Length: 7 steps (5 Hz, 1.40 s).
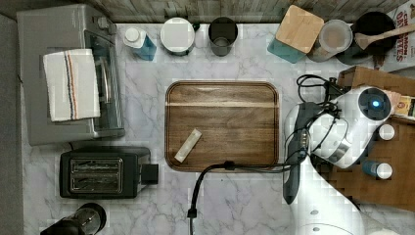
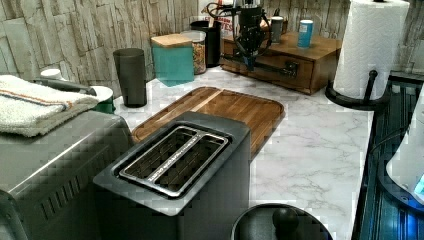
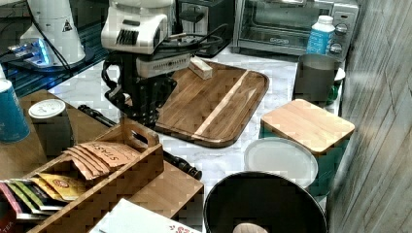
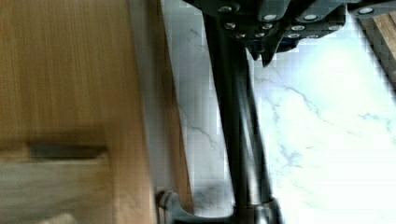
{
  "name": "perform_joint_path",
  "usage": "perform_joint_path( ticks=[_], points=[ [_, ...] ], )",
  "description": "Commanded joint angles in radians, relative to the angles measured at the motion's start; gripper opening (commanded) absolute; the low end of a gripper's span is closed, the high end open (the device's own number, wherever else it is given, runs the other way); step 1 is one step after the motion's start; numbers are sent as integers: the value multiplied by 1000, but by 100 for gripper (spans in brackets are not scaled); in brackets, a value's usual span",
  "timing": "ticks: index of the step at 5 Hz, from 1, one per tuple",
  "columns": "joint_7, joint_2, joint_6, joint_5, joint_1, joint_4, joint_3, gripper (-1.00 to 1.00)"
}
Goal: Close the drawer.
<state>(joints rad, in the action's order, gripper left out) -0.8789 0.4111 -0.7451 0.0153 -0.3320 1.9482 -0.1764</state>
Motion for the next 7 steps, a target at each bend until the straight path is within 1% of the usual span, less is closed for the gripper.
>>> perform_joint_path(
  ticks=[1, 2, 7],
  points=[
    [16, -56, -24, 100, -61, -33, -156, -100],
    [13, -55, -24, 95, -52, -33, -166, -100],
    [14, -55, -24, 96, -54, -33, -164, -100]
  ],
)
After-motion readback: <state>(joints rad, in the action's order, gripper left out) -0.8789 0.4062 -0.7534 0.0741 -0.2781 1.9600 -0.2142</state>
